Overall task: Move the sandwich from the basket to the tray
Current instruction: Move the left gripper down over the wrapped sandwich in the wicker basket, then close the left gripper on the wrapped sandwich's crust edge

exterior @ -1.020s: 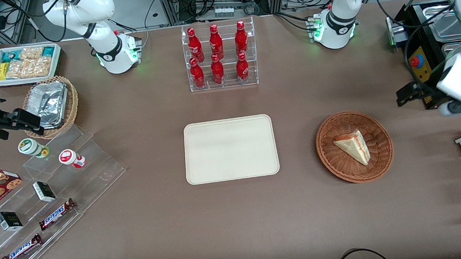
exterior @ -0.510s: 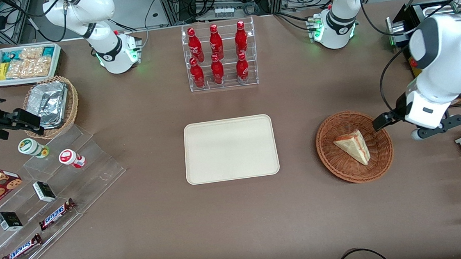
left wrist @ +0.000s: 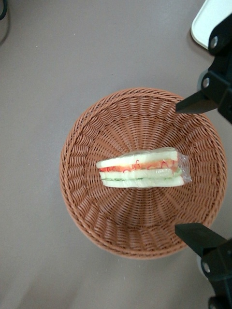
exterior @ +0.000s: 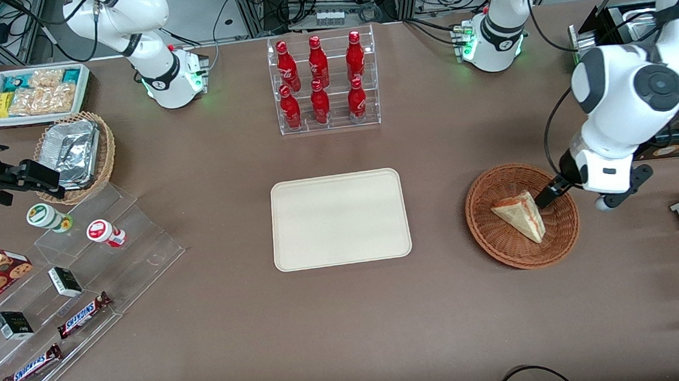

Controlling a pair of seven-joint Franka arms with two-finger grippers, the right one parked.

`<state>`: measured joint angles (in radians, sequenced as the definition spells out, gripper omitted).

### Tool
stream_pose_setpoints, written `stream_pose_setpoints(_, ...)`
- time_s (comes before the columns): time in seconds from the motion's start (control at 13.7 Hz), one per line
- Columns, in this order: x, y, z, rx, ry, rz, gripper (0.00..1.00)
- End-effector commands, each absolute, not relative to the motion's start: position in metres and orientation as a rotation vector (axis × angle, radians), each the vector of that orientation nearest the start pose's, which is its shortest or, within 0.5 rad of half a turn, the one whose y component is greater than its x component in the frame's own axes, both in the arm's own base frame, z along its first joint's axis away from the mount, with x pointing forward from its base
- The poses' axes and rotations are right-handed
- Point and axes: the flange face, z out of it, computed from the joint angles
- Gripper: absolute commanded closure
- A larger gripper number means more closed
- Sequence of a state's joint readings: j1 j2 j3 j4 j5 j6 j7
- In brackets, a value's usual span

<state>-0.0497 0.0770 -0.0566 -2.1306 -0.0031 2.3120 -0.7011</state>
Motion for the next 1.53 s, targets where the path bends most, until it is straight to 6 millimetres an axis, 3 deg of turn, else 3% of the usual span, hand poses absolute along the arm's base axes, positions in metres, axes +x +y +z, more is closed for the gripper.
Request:
stream_pose_setpoints(0.0, 0.561, -0.063, 0.360, -3.042, -0.993, -0.199, 0.00)
stream_pose_setpoints(0.36, 0.558, -0.075, 0.320, -3.024, -1.029, -0.140, 0.00)
stream_pose_setpoints(0.87, 0.544, -0.072, 0.295, -3.003, -1.056, -0.103, 0.00)
stream_pose_setpoints(1.31, 0.546, -0.072, 0.259, -2.997, -1.107, -0.117, 0.00)
stream_pose_setpoints(1.46, 0.548, -0.071, 0.255, -2.998, -1.106, -0.127, 0.01)
